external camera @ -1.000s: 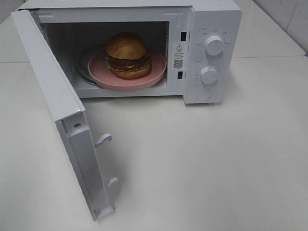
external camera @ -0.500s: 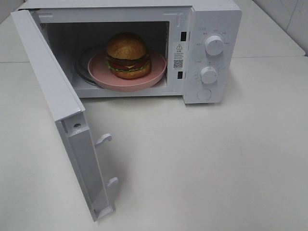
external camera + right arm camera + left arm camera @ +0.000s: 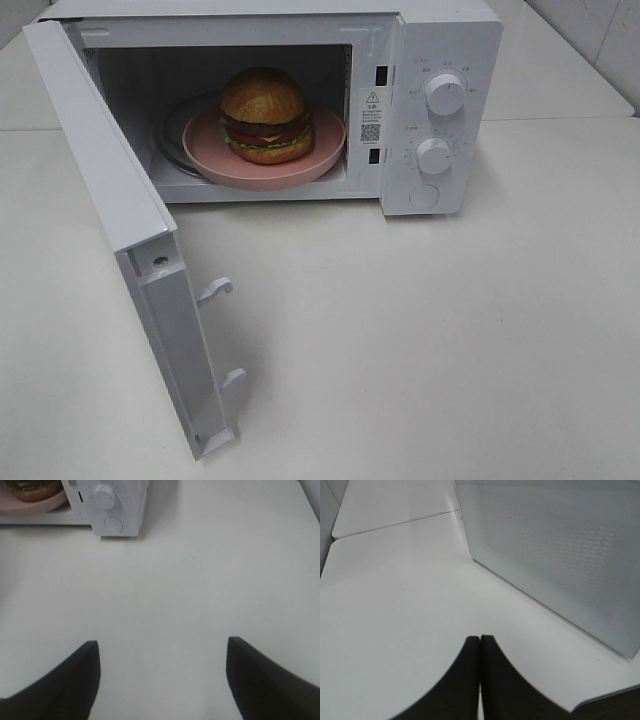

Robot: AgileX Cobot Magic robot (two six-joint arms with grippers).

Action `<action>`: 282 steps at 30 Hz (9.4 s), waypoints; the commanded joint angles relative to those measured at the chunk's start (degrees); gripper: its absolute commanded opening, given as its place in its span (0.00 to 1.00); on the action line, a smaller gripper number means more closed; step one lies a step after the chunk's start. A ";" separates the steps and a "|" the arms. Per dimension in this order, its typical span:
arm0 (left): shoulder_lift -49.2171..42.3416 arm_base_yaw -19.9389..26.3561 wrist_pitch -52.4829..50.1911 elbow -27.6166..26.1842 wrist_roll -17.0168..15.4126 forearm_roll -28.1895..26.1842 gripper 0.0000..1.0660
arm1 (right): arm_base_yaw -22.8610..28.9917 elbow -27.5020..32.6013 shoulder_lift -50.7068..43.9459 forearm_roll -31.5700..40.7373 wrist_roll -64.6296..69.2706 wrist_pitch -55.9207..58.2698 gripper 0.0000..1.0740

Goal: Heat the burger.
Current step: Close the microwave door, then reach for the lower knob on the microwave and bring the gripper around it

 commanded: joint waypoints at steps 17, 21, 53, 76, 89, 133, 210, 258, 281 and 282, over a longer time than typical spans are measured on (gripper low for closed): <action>22.17 -0.11 -24.92 0.06 3.72 -7.96 0.00 | -0.34 0.74 -6.76 0.97 -2.64 -0.06 0.58; 30.94 -0.11 -30.94 0.06 10.14 -13.18 0.00 | -0.34 0.74 -6.76 0.97 -2.58 -0.06 0.58; 73.97 -0.11 -36.90 -8.37 58.21 -55.35 0.00 | -0.34 0.74 -6.76 0.97 -2.58 -0.06 0.58; 89.21 -17.53 -51.28 -16.96 63.25 -56.89 0.00 | -0.34 0.74 -6.76 0.80 -2.23 -0.06 0.58; 94.54 -18.45 -50.88 -22.92 63.08 -60.22 0.00 | -0.34 0.74 -6.76 0.80 -2.23 -0.06 0.58; 118.26 -32.72 -59.07 -51.51 63.77 -63.83 0.00 | -0.34 0.74 -6.76 0.74 -2.18 -0.06 0.58; 52.88 -12.55 -1.09 -23.20 -6.13 3.15 0.00 | -0.34 0.74 -6.76 0.74 -2.18 -0.06 0.58; -1.72 -12.55 -0.69 0.34 -7.68 2.46 0.00 | -0.34 -1.38 13.41 -0.74 -3.21 -28.53 0.58; -1.72 -12.55 -0.69 0.34 -7.68 2.69 0.00 | -0.34 -1.38 46.70 -0.74 -3.15 -58.21 0.58; -1.72 -12.55 -0.69 0.34 -7.68 2.69 0.00 | -0.34 -1.38 48.30 -0.74 -3.15 -60.05 0.58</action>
